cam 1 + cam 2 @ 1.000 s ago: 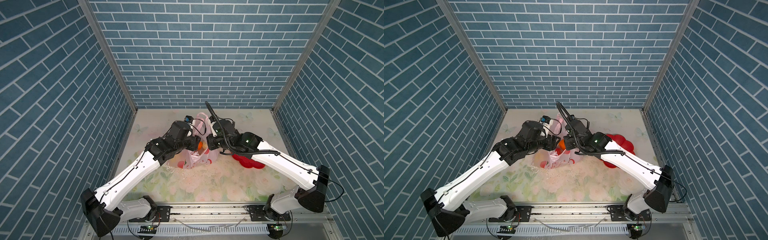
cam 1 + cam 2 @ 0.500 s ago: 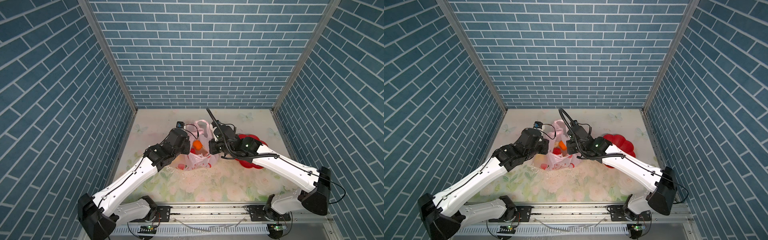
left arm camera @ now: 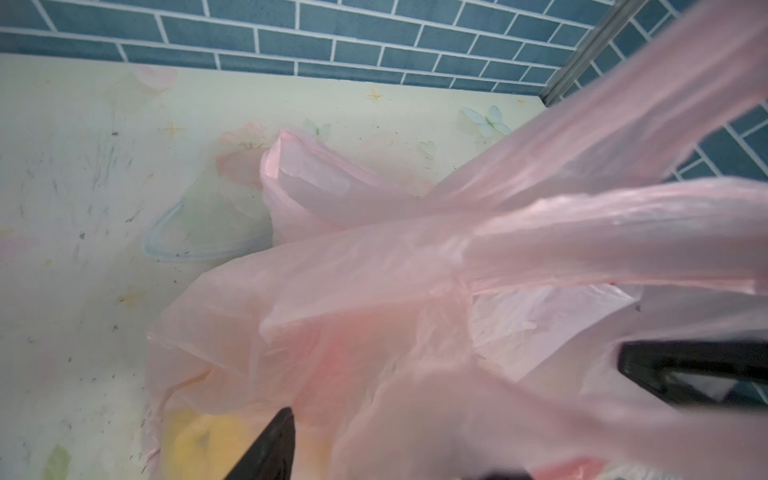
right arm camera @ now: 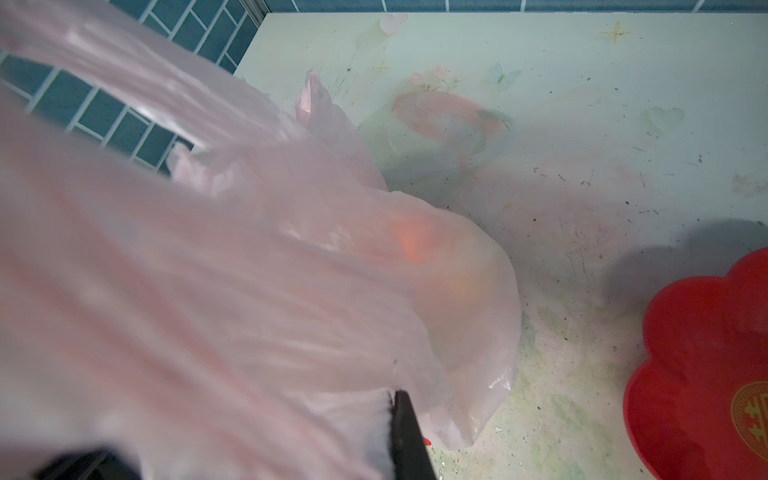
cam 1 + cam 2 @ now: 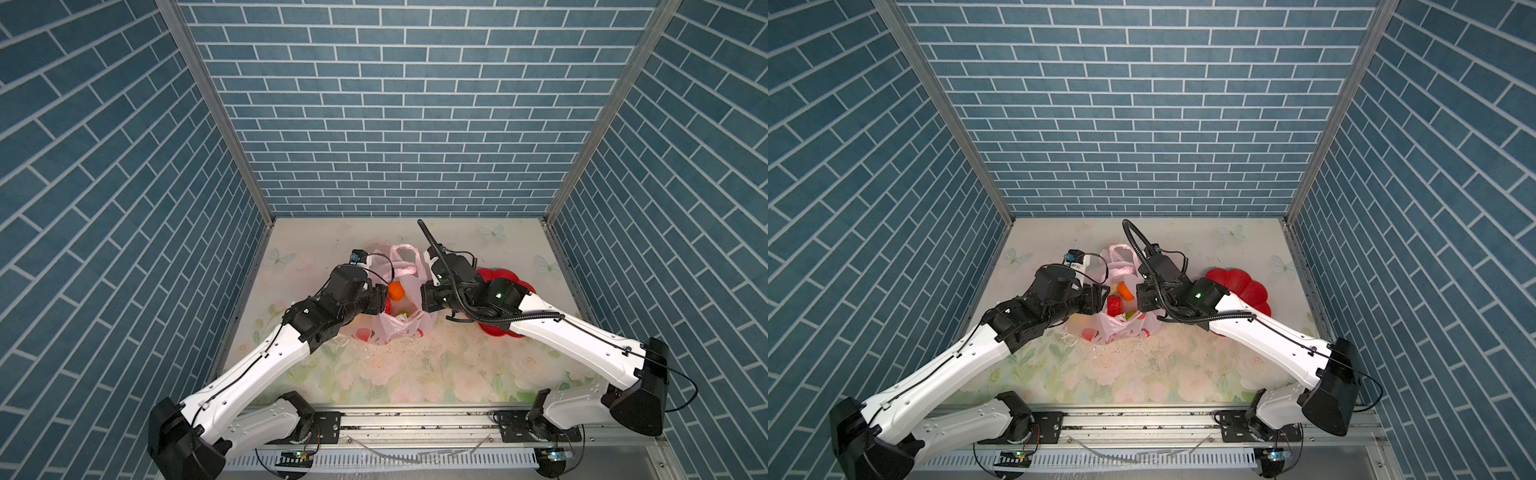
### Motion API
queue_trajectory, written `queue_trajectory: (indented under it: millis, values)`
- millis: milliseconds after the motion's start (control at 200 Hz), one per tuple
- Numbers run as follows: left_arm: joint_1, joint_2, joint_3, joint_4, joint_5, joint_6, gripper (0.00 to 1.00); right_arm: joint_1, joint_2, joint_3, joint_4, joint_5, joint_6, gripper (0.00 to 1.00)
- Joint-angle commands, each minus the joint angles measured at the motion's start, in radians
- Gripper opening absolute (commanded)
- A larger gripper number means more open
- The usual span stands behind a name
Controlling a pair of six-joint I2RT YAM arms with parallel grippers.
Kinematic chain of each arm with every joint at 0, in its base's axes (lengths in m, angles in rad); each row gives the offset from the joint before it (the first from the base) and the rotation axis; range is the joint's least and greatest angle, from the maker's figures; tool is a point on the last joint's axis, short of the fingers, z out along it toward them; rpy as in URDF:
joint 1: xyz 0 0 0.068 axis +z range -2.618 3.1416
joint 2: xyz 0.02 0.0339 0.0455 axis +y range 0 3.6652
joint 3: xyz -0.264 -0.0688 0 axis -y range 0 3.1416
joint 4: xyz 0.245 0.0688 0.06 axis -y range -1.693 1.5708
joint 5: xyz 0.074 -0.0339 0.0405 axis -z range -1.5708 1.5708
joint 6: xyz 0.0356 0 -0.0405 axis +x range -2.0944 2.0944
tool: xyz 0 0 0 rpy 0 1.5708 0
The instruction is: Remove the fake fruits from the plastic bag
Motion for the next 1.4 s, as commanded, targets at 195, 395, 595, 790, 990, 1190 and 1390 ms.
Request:
queue_trajectory:
  millis: [195, 395, 595, 790, 990, 1190, 1390]
  values:
    - [0.015, 0.027, 0.028, 0.098, 0.128, 0.062, 0.66, 0.000, -0.021, -0.011, 0.019, -0.015, 0.028, 0.03]
    - [0.023, 0.066, 0.053, 0.070, 0.056, 0.067, 0.29, 0.000, -0.017, -0.009, 0.028, -0.013, 0.032, 0.03]
    - [0.025, -0.040, -0.020, -0.032, -0.129, -0.066, 0.13, 0.001, -0.020, -0.072, 0.052, 0.000, 0.075, 0.03]
    - [0.022, -0.265, -0.209, -0.133, -0.269, -0.314, 0.13, 0.003, -0.068, -0.202, 0.094, 0.041, 0.161, 0.01]
    - [0.019, -0.485, -0.367, -0.247, -0.337, -0.497, 0.13, 0.002, -0.115, -0.336, 0.144, 0.046, 0.264, 0.02]
    - [0.017, -0.530, -0.489, -0.227, -0.292, -0.617, 0.15, 0.004, -0.085, -0.379, 0.182, 0.029, 0.305, 0.02]
    - [0.013, -0.533, -0.560, -0.183, -0.303, -0.673, 0.21, 0.003, -0.060, -0.445, 0.238, 0.062, 0.351, 0.01]
